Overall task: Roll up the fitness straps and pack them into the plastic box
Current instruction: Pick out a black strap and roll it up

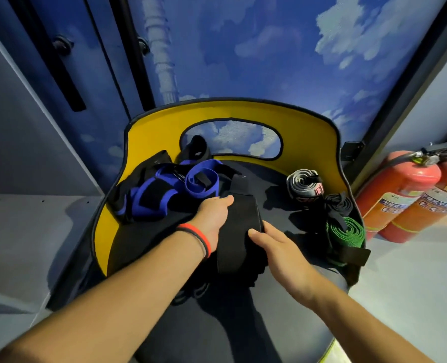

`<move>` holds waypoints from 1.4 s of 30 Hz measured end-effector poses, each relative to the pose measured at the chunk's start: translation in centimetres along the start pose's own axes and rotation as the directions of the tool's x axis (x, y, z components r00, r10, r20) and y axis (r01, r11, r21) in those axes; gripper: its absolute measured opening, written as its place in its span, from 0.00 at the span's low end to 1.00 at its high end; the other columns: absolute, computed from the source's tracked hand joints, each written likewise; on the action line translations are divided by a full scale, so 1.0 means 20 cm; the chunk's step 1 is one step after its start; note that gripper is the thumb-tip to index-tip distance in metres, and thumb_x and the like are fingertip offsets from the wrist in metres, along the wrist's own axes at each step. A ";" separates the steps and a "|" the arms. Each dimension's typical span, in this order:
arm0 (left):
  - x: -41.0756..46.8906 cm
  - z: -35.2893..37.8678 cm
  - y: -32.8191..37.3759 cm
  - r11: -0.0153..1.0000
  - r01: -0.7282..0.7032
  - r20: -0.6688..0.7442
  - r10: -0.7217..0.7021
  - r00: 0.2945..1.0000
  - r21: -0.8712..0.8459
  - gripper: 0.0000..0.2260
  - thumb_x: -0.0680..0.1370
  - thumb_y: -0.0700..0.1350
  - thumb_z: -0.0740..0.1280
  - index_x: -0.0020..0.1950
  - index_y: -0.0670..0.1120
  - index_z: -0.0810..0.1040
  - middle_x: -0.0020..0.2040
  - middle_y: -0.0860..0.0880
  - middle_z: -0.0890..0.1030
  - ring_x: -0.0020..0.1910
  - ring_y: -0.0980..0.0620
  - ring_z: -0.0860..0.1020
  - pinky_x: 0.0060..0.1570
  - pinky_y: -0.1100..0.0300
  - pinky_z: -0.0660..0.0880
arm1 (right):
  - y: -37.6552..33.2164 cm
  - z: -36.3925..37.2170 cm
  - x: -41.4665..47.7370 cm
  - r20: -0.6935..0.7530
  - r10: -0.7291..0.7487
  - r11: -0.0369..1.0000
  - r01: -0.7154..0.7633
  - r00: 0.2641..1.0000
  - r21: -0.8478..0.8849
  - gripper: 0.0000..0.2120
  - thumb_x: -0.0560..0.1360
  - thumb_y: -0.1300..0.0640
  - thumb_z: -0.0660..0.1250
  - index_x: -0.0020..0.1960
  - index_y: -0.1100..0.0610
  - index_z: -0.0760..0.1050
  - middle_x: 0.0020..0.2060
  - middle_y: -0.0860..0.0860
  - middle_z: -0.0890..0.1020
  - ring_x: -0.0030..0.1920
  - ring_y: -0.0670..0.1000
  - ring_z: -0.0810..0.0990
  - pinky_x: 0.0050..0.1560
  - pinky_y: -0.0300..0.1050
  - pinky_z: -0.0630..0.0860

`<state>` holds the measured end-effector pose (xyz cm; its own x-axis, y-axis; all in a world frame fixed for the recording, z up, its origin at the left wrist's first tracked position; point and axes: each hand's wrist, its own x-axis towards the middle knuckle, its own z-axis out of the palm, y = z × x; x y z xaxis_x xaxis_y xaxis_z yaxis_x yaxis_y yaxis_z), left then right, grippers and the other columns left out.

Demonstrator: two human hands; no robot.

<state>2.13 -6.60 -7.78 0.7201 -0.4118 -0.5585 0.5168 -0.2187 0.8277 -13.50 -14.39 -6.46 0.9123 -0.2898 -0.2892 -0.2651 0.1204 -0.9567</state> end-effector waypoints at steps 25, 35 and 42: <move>0.38 0.22 -0.11 0.568 -0.321 0.156 0.320 0.935 0.758 0.27 0.80 0.31 0.54 0.69 0.57 0.73 0.69 0.47 0.63 0.63 0.43 0.67 0.58 0.54 0.71 | 0.26 -0.16 0.20 -0.361 0.037 0.714 -0.277 0.932 -0.643 0.17 0.79 0.40 0.67 0.60 0.50 0.70 0.48 0.49 0.81 0.48 0.55 0.80 0.46 0.49 0.76; 0.47 0.15 0.03 0.549 -0.381 0.265 0.280 0.923 0.744 0.28 0.83 0.37 0.60 0.77 0.63 0.64 0.83 0.52 0.47 0.81 0.41 0.49 0.76 0.46 0.56 | 0.31 -0.11 0.32 -0.310 -0.273 0.466 -0.157 0.911 -0.871 0.13 0.83 0.45 0.60 0.58 0.52 0.61 0.45 0.51 0.80 0.40 0.58 0.76 0.35 0.50 0.68; 0.19 0.03 -0.14 0.526 -0.286 0.123 0.323 0.938 0.801 0.23 0.80 0.50 0.68 0.75 0.53 0.70 0.73 0.48 0.68 0.72 0.45 0.67 0.69 0.51 0.69 | 0.27 -0.17 0.30 -0.314 -0.125 0.559 -0.195 0.941 -0.806 0.20 0.81 0.38 0.61 0.54 0.54 0.62 0.51 0.57 0.80 0.50 0.63 0.80 0.40 0.52 0.71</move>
<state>3.10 -8.12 -12.27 0.7854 -0.5662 -0.2501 -0.3053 -0.7058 0.6392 -10.43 -18.67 -13.41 0.7936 -0.5863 -0.1628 -0.5775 -0.6415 -0.5050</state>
